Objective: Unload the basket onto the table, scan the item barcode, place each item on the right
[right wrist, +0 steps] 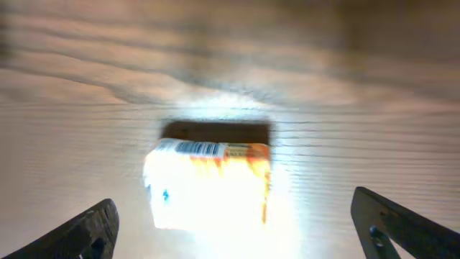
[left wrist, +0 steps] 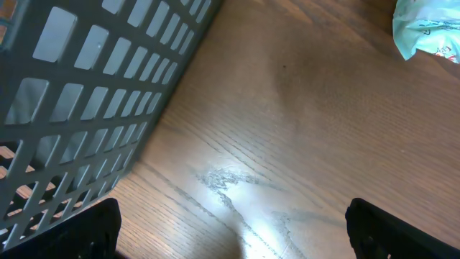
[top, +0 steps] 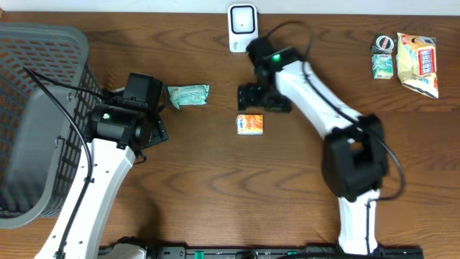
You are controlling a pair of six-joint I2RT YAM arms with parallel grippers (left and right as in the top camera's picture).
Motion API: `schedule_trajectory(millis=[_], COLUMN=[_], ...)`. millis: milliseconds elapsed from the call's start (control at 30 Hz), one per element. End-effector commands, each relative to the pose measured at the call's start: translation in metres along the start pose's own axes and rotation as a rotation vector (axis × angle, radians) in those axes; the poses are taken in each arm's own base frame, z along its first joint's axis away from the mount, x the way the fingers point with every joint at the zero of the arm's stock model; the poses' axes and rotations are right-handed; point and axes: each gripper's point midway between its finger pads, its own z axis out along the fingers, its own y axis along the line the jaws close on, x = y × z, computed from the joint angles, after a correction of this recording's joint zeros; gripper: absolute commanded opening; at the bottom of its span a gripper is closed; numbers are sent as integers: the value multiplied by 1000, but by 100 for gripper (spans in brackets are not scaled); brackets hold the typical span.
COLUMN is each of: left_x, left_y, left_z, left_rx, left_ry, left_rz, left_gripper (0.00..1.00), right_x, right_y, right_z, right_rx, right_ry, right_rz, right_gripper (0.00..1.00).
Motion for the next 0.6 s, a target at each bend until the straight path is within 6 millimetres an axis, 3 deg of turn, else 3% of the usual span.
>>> schedule_trajectory(millis=[0, 167, 300, 500, 567], left_x=[-2, -2, -2, -2, -2], left_y=[4, 4, 4, 4, 4], left_z=[-2, -2, -2, -2, -2], left_rx=[-9, -10, -9, -9, -9], left_ry=[-11, -11, -11, -11, -11], left_rz=[-13, -13, -13, -13, -12], left_gripper=[98, 98, 98, 97, 97], right_x=[-6, 28, 57, 76, 77], right_y=[-1, -3, 10, 9, 9], right_z=[-36, -24, -7, 7, 11], right_rx=[-5, 42, 42, 159, 168], right_ry=[-65, 58, 140, 141, 135], right_rz=[-48, -67, -113, -228, -206], right_gripper=[99, 99, 94, 51, 46])
